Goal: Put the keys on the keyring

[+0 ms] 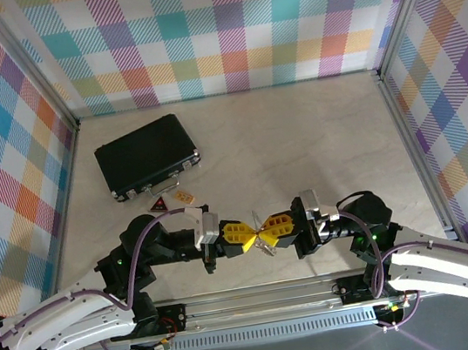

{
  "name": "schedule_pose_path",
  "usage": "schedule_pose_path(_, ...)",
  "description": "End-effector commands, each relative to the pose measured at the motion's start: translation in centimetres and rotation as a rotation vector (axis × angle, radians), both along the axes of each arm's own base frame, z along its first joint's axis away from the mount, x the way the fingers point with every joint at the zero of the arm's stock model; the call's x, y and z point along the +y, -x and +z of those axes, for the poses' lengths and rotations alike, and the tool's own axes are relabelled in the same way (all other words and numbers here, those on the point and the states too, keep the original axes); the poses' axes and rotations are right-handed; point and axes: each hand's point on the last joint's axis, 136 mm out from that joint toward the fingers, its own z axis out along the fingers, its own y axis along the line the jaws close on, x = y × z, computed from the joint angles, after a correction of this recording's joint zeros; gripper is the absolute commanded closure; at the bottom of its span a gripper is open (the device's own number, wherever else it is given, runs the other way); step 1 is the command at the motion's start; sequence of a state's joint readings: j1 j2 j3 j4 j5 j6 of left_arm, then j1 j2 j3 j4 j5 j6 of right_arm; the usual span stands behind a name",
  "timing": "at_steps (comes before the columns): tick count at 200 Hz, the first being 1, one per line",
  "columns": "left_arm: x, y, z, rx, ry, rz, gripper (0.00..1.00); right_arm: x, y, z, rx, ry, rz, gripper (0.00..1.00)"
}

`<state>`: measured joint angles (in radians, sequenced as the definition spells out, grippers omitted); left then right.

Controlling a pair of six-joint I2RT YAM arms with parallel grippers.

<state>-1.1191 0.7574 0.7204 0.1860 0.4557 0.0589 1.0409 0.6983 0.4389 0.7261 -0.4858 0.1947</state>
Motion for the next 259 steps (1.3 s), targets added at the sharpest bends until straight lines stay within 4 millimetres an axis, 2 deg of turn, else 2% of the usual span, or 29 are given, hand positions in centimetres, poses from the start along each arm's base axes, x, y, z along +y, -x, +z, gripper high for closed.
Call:
schedule_pose_path(1, -0.1, 0.0, 1.1, -0.016, 0.050, 0.007, 0.88, -0.3, 1.1, 0.4, -0.039, -0.018, 0.045, 1.00)
schedule_pose_path(62, -0.1, -0.2, 1.3, -0.015, 0.060, 0.014, 0.83, -0.2, 1.1, 0.3, -0.044, -0.011, 0.047, 1.00)
schedule_pose_path(95, 0.0, -0.3, 1.5, -0.011, 0.067, 0.023, 0.89, -0.2, 1.3, 0.3, -0.049, -0.007, 0.054, 1.00)
schedule_pose_path(143, -0.2, -0.6, 1.4, -0.004, 0.063, 0.037, 0.89, 0.0, 1.2, -0.3, -0.050, 0.010, 0.053, 1.00)
schedule_pose_path(168, -0.2, -0.7, 1.4, -0.004, 0.064, 0.042, 0.93, 0.0, 1.3, -0.4, -0.050, 0.013, 0.056, 1.00)
schedule_pose_path(187, -0.2, -0.9, 1.4, -0.003, 0.063, 0.055, 1.00, 0.1, 1.1, -0.5, -0.049, 0.021, 0.052, 1.00)
schedule_pose_path(200, -0.1, -1.2, 1.2, -0.002, 0.051, 0.075, 1.00, 0.1, 1.0, -0.6, -0.045, 0.030, 0.041, 1.00)
schedule_pose_path(215, 0.1, -1.6, 0.8, -0.007, 0.023, 0.100, 1.00, 0.0, 0.8, -0.7, -0.049, 0.041, 0.018, 0.87)
schedule_pose_path(238, 0.3, -2.1, -0.4, -0.017, -0.057, 0.139, 1.00, -0.2, 0.2, -1.7, -0.056, 0.158, -0.037, 0.67)
schedule_pose_path(259, 0.8, -2.8, -1.5, -0.038, -0.154, 0.188, 1.00, -1.0, -0.2, -2.3, -0.088, 0.268, -0.103, 0.61)
